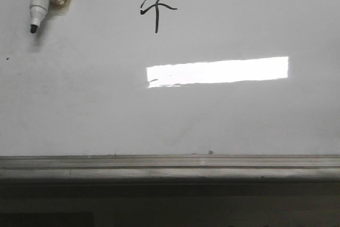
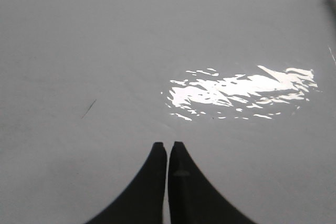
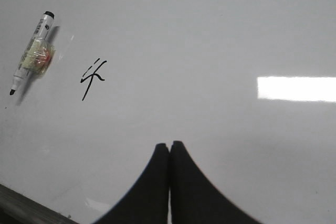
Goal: Write number 4 on whiteboard
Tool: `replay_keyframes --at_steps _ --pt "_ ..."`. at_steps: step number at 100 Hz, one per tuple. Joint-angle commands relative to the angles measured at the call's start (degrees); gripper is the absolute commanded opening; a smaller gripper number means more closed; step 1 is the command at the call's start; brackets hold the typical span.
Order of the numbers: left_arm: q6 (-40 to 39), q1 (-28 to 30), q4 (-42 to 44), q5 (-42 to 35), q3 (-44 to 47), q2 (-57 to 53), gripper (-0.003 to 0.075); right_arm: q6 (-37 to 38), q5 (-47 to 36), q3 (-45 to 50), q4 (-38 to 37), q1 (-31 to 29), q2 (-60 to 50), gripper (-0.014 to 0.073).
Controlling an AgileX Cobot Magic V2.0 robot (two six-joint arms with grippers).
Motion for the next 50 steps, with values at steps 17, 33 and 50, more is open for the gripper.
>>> replay_keyframes --at_steps 17,33,50 --pt "-0.7 0.1 0.0 -4.7 1.5 -1.6 -0.0020 -0.9 -10.3 -0.9 1.5 -0.2 0.5 -0.0066" --pt "-0.7 0.1 0.0 -4.7 1.5 -1.6 -0.0020 9.2 -15.7 -0.9 -16.6 -0.2 0.6 -0.0066" --pt "-0.7 0.1 0.0 -4.7 1.5 -1.6 -0.0020 40.1 -21.4 -0.7 -54.0 -1.0 3.1 -0.0066"
